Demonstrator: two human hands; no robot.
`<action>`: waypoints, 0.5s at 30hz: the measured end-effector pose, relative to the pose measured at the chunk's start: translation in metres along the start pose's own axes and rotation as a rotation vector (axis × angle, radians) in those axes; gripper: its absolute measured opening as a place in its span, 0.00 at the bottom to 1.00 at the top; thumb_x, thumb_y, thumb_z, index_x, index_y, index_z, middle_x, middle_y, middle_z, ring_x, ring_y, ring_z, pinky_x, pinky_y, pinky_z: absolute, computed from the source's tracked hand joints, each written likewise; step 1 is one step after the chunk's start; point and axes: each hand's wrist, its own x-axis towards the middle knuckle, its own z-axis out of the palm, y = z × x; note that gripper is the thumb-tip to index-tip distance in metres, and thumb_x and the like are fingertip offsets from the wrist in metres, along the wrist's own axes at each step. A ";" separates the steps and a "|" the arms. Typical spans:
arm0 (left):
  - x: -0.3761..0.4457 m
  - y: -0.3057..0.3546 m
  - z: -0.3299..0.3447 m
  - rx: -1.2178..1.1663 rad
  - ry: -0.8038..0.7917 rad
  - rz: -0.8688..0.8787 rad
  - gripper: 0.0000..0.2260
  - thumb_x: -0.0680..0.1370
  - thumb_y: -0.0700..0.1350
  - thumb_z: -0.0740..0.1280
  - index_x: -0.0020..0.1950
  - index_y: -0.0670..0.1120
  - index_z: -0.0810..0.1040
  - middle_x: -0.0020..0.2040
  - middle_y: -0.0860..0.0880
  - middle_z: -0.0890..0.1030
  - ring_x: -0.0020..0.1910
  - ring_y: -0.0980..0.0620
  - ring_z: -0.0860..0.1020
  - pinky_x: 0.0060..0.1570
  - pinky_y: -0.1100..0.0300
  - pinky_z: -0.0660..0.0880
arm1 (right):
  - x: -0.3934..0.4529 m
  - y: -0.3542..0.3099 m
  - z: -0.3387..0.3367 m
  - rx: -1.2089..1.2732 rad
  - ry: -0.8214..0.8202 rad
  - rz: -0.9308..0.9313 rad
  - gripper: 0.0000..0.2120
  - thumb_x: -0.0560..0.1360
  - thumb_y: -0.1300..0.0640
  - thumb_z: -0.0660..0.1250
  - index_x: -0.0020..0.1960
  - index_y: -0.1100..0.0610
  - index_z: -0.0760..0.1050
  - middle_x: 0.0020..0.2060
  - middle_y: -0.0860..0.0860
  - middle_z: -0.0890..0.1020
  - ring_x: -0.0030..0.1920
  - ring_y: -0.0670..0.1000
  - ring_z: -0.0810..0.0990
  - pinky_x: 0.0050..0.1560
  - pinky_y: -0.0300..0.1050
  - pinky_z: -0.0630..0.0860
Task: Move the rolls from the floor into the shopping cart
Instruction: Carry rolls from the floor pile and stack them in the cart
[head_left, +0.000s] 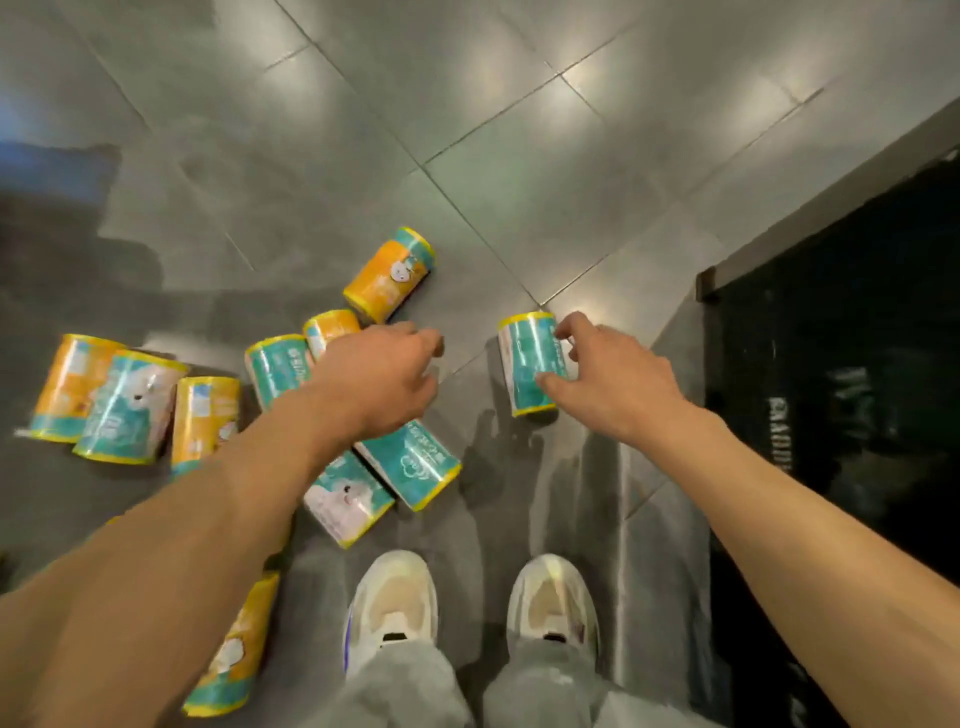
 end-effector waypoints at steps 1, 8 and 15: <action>0.012 -0.002 0.013 0.005 0.015 0.012 0.17 0.80 0.53 0.61 0.68 0.51 0.71 0.62 0.46 0.77 0.62 0.43 0.77 0.53 0.51 0.75 | 0.013 0.006 0.013 0.003 0.014 0.002 0.27 0.76 0.40 0.65 0.72 0.48 0.64 0.63 0.52 0.78 0.63 0.57 0.77 0.54 0.54 0.74; 0.073 -0.015 0.062 0.087 0.065 0.050 0.17 0.80 0.54 0.61 0.68 0.52 0.71 0.62 0.48 0.77 0.61 0.44 0.77 0.49 0.54 0.74 | 0.067 0.026 0.058 0.007 0.098 0.010 0.29 0.76 0.38 0.66 0.70 0.51 0.64 0.61 0.55 0.78 0.61 0.60 0.77 0.56 0.56 0.74; 0.077 -0.030 0.061 0.154 0.069 0.049 0.17 0.81 0.53 0.60 0.69 0.52 0.70 0.63 0.49 0.76 0.61 0.46 0.77 0.43 0.55 0.70 | 0.079 0.015 0.066 0.009 0.069 0.083 0.34 0.75 0.33 0.66 0.71 0.53 0.64 0.62 0.56 0.75 0.62 0.62 0.77 0.56 0.55 0.73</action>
